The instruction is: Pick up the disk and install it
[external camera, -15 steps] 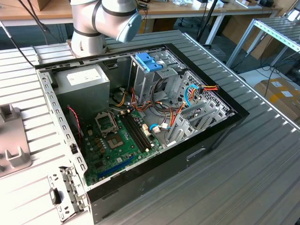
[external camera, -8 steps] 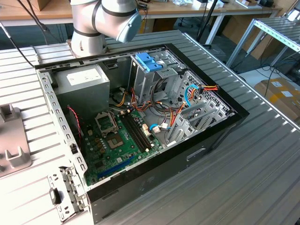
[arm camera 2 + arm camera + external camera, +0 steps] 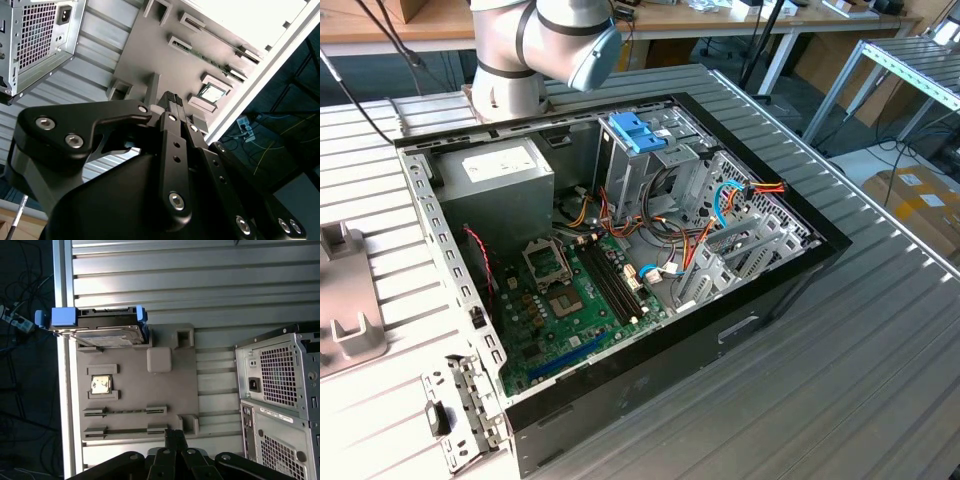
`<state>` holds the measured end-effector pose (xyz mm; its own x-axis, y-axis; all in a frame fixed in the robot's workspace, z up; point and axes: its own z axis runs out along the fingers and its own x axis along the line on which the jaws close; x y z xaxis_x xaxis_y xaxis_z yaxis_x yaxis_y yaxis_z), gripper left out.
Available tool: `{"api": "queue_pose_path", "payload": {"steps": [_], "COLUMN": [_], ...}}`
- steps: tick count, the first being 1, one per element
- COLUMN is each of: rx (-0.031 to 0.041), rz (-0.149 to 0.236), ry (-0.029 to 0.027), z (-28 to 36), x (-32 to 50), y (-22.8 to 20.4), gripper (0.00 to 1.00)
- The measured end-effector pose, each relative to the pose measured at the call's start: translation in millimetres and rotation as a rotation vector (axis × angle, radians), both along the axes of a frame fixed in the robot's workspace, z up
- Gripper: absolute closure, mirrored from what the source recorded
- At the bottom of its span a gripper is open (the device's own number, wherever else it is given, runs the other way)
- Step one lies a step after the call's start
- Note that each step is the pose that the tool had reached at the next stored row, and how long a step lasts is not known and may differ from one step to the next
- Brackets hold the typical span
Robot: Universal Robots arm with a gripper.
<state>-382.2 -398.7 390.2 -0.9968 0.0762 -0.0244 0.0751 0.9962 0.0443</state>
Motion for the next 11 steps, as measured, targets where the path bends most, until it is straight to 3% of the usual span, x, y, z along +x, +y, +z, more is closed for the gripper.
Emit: {"api": "queue_pose_path", "payload": {"steps": [11], "rx": [0.0], "rz": [0.0], "ry": [0.0], "z": [-0.5], "x": [-3.9], "y": [0.0], "gripper": [0.89]}}
